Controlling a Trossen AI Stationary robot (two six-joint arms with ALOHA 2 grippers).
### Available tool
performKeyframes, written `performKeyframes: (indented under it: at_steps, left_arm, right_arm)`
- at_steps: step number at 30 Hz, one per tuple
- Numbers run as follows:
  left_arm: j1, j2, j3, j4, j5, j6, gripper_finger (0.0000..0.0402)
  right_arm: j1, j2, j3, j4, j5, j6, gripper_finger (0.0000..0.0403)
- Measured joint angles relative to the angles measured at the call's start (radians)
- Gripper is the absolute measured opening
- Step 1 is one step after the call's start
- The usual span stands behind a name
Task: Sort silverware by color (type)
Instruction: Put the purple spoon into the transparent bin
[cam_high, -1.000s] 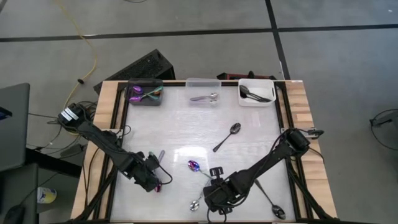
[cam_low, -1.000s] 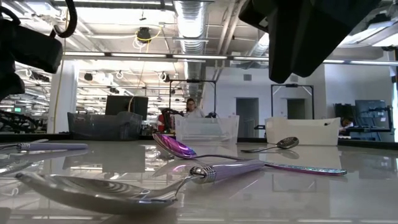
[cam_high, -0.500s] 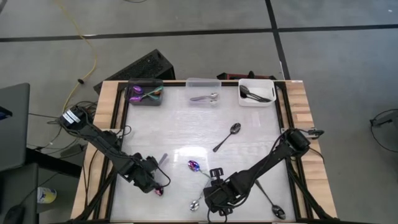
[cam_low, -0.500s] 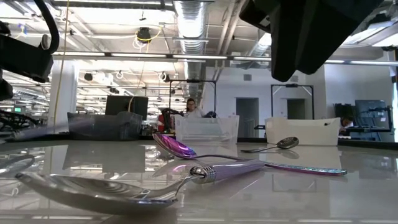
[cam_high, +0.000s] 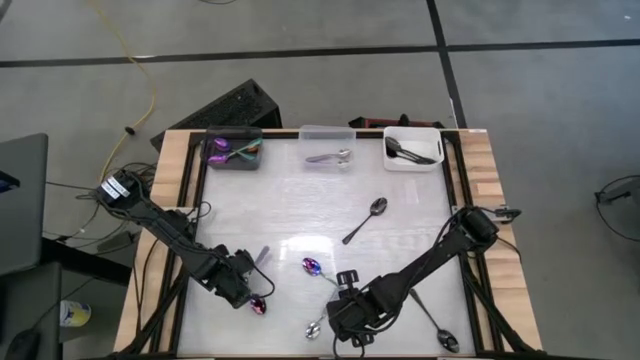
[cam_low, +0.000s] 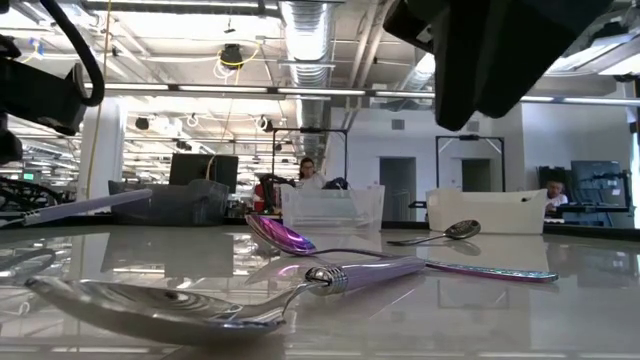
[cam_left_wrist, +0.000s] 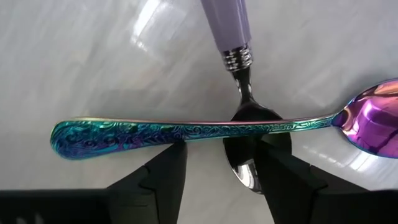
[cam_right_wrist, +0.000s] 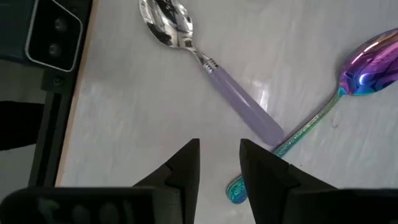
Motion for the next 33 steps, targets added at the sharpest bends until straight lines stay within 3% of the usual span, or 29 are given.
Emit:
performKeyframes:
  at_steps: [3, 11, 20, 23, 33]
  left_arm:
    - [0.002, 0.0, 0.0, 0.001, 0.001, 0.035, 0.0178]
    - [0.001, 0.0, -0.001, 0.001, -0.04, 0.106, 0.0178]
    - [-0.001, 0.001, -0.003, -0.001, -0.129, 0.304, 0.0178]
    - [0.0, 0.003, -0.004, -0.006, -0.171, 0.336, 0.0178]
    - [0.007, 0.003, -0.004, -0.023, -0.192, 0.386, 0.0178]
  right_arm:
    - [-0.004, 0.0, 0.0, 0.063, 0.001, -0.068, 0.0136]
    - [-0.149, 0.0, 0.0, 0.428, -0.005, -0.54, 0.0136]
    - [-0.389, 0.08, -0.002, 0.608, -0.168, -0.717, 0.0146]
    - [-0.422, 0.137, 0.0, 0.691, -0.221, -0.748, 0.0169]
    - [-0.419, 0.209, 0.074, 0.703, -0.188, -0.74, 0.0285]
